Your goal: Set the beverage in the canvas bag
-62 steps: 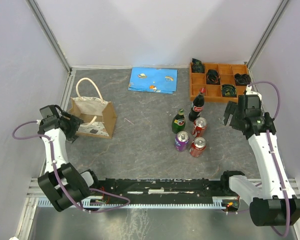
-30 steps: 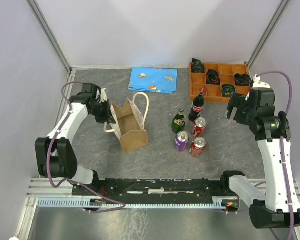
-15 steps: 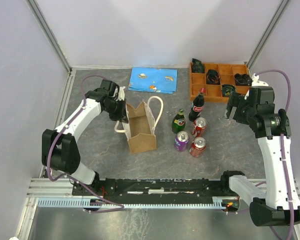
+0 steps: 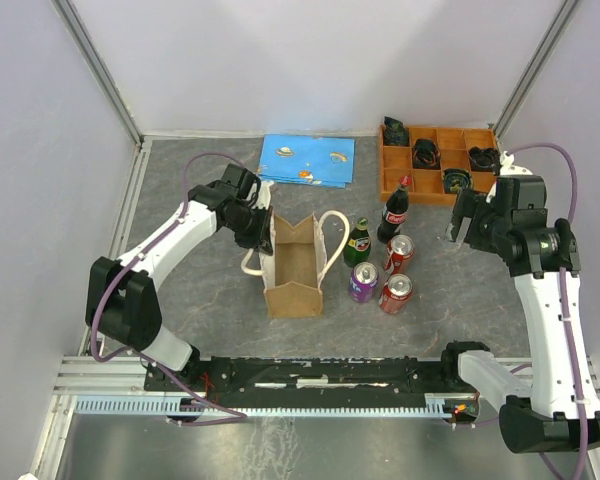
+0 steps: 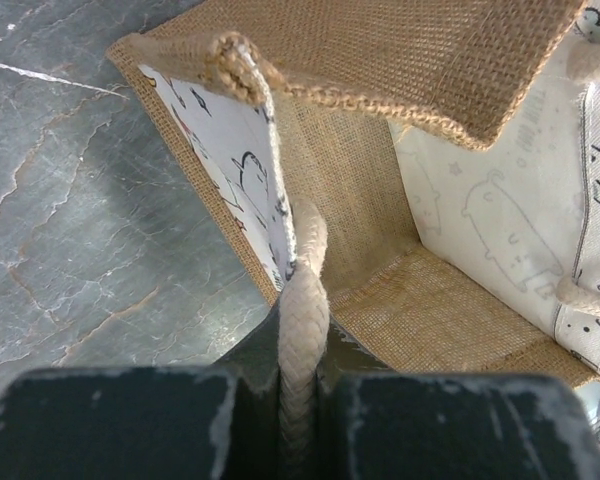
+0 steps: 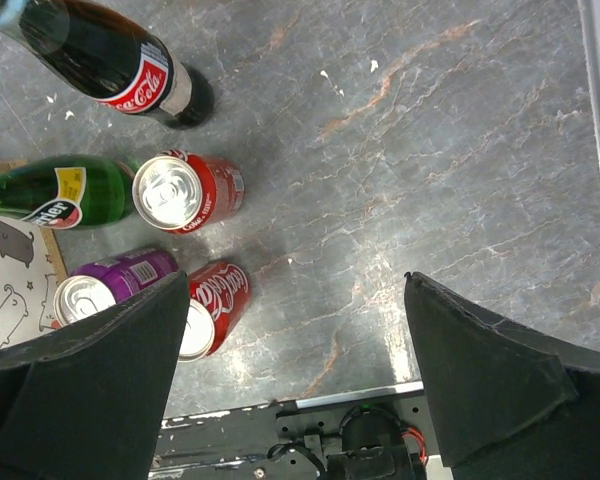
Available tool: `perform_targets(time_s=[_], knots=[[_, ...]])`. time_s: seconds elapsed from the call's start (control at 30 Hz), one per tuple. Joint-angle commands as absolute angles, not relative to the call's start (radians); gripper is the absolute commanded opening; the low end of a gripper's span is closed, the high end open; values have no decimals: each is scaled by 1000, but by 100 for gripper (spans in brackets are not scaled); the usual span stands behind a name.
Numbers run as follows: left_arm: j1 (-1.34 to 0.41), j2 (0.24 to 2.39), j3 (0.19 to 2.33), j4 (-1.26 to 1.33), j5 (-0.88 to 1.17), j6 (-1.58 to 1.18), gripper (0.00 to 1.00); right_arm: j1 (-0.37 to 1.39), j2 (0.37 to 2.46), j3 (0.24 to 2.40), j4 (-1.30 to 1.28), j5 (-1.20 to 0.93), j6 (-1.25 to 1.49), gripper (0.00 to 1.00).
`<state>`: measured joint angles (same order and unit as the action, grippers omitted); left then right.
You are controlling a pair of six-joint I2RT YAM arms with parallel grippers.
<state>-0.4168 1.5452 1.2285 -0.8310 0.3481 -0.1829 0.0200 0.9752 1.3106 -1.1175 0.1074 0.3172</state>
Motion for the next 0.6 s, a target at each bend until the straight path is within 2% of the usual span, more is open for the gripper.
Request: perform_targets(time_s=[0.0,0.57], knots=[[-442,1536,1250,-817,377,-175,3,26,993,1285,-1119,77,325,95],[-480,1532,1229,-799,402,-192,3,32,1038,1240,-1100,84,331,95]])
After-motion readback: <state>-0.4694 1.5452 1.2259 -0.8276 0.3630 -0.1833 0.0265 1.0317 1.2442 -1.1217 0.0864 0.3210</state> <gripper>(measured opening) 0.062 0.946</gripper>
